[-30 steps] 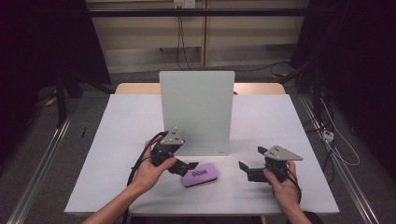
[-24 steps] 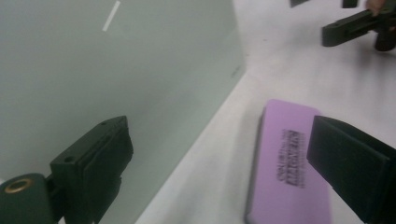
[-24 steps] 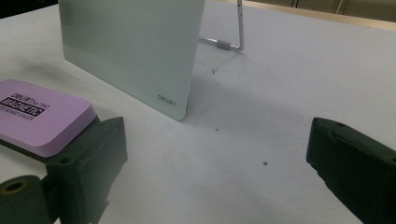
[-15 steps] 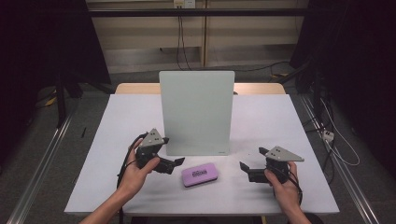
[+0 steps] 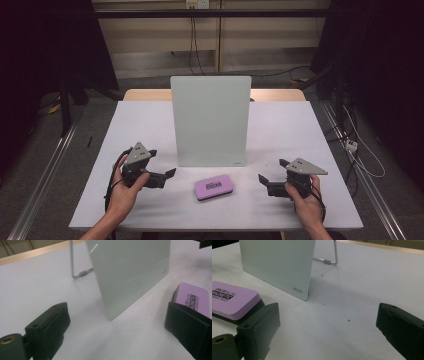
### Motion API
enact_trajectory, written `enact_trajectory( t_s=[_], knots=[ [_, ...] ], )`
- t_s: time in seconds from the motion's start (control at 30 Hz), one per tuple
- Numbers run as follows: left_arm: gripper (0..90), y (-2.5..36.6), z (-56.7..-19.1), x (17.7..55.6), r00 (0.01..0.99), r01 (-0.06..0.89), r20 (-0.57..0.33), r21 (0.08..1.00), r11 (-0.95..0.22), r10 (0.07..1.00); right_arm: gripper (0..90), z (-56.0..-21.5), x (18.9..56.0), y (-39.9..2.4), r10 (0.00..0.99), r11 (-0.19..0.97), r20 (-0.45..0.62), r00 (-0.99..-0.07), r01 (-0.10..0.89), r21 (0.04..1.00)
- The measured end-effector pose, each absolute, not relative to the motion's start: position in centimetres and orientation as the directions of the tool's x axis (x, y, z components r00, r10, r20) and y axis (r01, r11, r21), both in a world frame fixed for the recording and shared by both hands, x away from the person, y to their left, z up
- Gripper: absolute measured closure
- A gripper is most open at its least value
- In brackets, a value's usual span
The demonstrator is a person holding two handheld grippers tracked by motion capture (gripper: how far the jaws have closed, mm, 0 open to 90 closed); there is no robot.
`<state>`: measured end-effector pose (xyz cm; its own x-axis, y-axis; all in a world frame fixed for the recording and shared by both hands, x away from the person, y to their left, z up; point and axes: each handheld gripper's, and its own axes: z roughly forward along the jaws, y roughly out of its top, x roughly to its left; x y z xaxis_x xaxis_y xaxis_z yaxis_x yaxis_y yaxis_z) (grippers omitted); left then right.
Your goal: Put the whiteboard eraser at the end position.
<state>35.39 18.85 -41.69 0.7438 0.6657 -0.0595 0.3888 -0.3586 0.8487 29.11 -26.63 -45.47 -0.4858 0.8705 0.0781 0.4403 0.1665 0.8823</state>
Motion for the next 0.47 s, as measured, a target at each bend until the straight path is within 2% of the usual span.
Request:
enact_trajectory(
  t_s=[0.23, 0.37, 0.47],
  knots=[
    [5.6, 20.9, -42.6, 34.3, 0.698, 0.394, -0.060, 0.865, -0.312, 0.714, 5.5, -45.5, 29.0, -26.7, 0.872, 0.166, 0.078, -0.483, 0.442, 0.881],
    [5.4, 21.4, -43.6, 34.3, 0.675, 0.437, -0.117, 0.859, -0.266, 0.729, 5.4, -45.6, 29.1, -26.8, 0.875, 0.161, 0.084, -0.478, 0.449, 0.879],
    [5.5, 21.6, -43.7, 34.4, 0.667, 0.440, -0.114, 0.858, -0.266, 0.736, 5.4, -45.6, 29.1, -26.7, 0.871, 0.168, 0.081, -0.484, 0.449, 0.878]
  ],
)
